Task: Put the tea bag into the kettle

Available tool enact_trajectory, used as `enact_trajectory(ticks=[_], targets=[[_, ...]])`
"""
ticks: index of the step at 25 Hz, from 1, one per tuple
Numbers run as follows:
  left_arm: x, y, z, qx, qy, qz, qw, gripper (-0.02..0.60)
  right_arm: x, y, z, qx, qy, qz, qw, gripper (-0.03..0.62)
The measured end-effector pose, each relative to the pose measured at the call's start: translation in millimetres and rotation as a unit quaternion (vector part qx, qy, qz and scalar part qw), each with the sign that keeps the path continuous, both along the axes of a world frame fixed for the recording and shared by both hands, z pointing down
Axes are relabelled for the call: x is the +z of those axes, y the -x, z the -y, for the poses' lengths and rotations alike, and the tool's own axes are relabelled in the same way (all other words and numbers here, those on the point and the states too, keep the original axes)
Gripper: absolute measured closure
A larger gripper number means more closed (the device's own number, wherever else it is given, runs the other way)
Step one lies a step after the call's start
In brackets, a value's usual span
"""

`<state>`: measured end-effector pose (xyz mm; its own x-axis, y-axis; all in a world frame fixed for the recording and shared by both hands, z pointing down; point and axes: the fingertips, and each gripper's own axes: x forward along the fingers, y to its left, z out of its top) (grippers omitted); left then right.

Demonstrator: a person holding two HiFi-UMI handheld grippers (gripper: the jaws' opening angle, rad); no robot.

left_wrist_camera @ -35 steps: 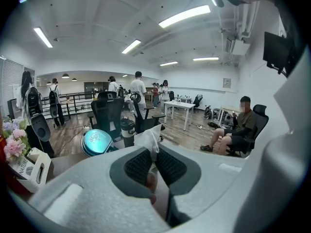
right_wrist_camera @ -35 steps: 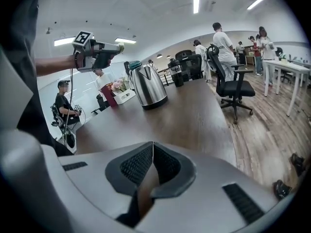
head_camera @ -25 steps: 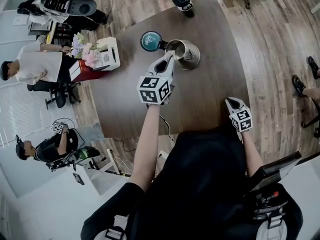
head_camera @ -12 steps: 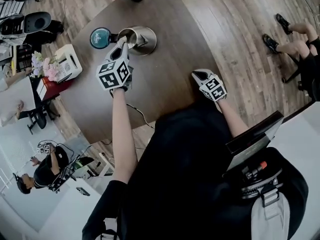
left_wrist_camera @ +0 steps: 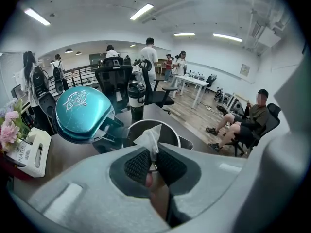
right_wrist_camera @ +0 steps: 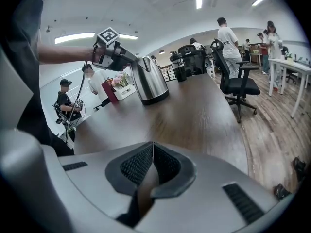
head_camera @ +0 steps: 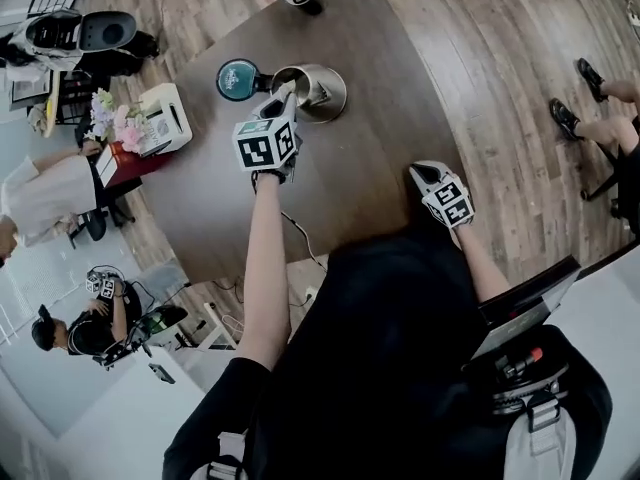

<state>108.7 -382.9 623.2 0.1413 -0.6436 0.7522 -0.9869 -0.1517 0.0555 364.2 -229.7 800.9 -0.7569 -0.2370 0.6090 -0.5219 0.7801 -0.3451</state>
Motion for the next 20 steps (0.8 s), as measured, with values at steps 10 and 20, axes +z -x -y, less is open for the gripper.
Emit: enact_trajectory(ticks=[10, 20], targets=[[6.6, 3.2, 2.3, 0.042, 0.090, 0.069, 0.9926, 0.558, -0.5, 6.1, -0.1, -0.005, -0.006, 0.001, 1.000, 0.586], [16.1, 2.4, 0.5, 0.094, 0.213, 0.056, 0.9708, 0.558, -4.7, 7.7, 1.8, 0.004, -0.006, 0.009, 1.000, 0.586]])
